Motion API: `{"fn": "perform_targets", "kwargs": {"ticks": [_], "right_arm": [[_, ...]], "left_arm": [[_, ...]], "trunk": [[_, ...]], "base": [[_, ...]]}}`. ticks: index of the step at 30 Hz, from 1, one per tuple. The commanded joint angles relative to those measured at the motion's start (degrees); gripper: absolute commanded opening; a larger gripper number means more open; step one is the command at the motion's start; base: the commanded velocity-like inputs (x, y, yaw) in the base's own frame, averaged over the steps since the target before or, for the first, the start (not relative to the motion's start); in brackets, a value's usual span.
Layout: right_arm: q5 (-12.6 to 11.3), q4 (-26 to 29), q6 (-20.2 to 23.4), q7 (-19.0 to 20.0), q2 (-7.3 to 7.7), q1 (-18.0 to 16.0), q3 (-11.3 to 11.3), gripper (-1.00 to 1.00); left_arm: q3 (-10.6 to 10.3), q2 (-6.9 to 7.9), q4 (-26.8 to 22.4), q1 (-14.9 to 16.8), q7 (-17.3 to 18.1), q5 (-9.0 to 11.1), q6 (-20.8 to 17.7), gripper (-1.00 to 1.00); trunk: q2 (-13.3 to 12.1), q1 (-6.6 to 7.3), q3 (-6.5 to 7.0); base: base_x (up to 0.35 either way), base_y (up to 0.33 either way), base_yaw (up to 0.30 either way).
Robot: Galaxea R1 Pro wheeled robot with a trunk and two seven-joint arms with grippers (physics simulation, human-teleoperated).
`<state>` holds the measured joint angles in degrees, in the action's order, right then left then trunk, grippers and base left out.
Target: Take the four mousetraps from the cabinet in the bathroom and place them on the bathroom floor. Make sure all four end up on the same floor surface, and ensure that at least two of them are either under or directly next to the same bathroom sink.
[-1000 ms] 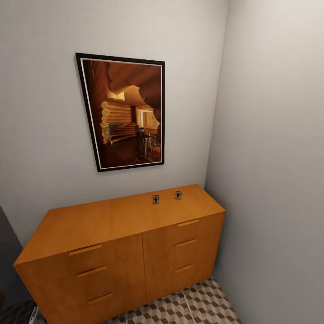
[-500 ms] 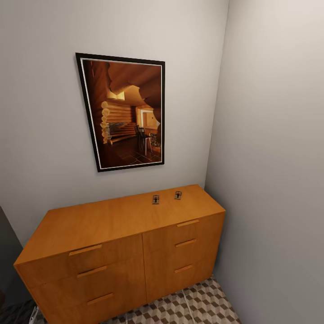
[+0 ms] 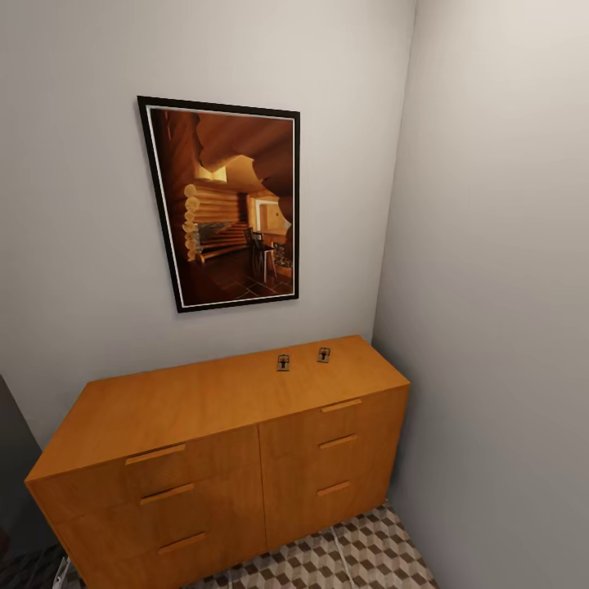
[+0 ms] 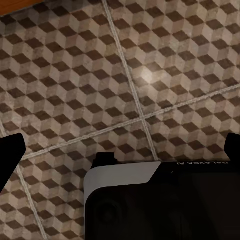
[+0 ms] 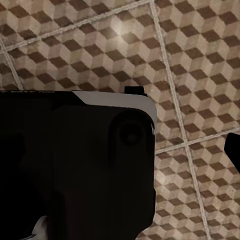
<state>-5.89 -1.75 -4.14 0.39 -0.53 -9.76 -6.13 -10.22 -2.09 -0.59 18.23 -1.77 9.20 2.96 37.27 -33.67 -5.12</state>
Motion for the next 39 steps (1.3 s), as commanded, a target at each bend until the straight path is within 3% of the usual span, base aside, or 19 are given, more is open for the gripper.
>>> {"fn": "perform_targets", "kwargs": {"ticks": [1, 18, 27, 31, 34, 35, 36, 37, 39], "right_arm": [[-0.6, -0.2, -0.4, 0.0, -0.03, -0.1, -0.5, 1.00], [-0.6, -0.2, -0.4, -0.1, -0.11, -0.1, -0.6, 1.00], [0.0, -0.1, 0.0, -0.2, 0.20, -0.1, -0.8, 1.00], [0.2, 0.8, 1.0, 0.0, 0.46, -0.1, -0.9, 1.00], [0.3, 2.5, 3.1, 0.1, 1.01, -0.1, -0.9, 1.00], [0.4, 4.6, 5.6, 0.1, 1.56, 0.0, -0.9, 1.00], [0.4, 9.6, 10.7, 0.1, 2.54, 0.0, -0.9, 1.00], [0.4, 14.2, 14.8, 0.1, 3.25, 0.0, -0.8, 1.00], [0.4, 19.4, 19.3, 0.1, 4.03, 0.1, -0.7, 1.00]], "left_arm": [[-0.5, -0.02, 0.1, 0.1, -0.2, 0.6, 0.2, 1.00], [-0.3, -0.19, 0.1, 0.1, -0.4, 0.7, 0.2, 1.00], [0.7, 0.80, 0.1, 0.1, -0.5, 2.8, 0.4, 1.00], [0.8, 0.58, -0.1, 0.1, -0.3, 3.0, 0.0, 1.00], [0.5, -0.57, -0.4, 0.1, -0.2, 2.6, -0.4, 1.00], [0.2, -1.94, -0.7, 0.1, -0.2, 1.9, -1.1, 1.00], [-0.2, -4.24, -1.7, 0.2, -0.3, 0.3, -3.2, 1.00], [-0.3, -5.40, -3.6, 0.3, -0.6, -1.1, -5.5, 1.00], [-0.4, -6.18, -6.7, 0.4, -1.0, -2.6, -8.5, 1.00]], "trunk": [[0.1, -0.02, -0.10], [0.1, -0.02, -0.10], [0.1, -0.02, -0.10], [0.1, -0.02, -0.10], [0.1, -0.02, -0.10], [0.1, -0.02, -0.10], [0.1, -0.02, -0.10], [0.1, -0.02, -0.10], [0.1, -0.02, -0.10]], "base": [[0.000, 0.000, 0.000], [0.000, 0.000, 0.000], [0.000, 0.000, 0.000], [0.000, 0.000, 0.000], [0.000, 0.000, 0.000], [0.000, 0.000, 0.000], [0.000, 0.000, 0.000], [0.000, 0.000, 0.000], [0.000, 0.000, 0.000]]}}
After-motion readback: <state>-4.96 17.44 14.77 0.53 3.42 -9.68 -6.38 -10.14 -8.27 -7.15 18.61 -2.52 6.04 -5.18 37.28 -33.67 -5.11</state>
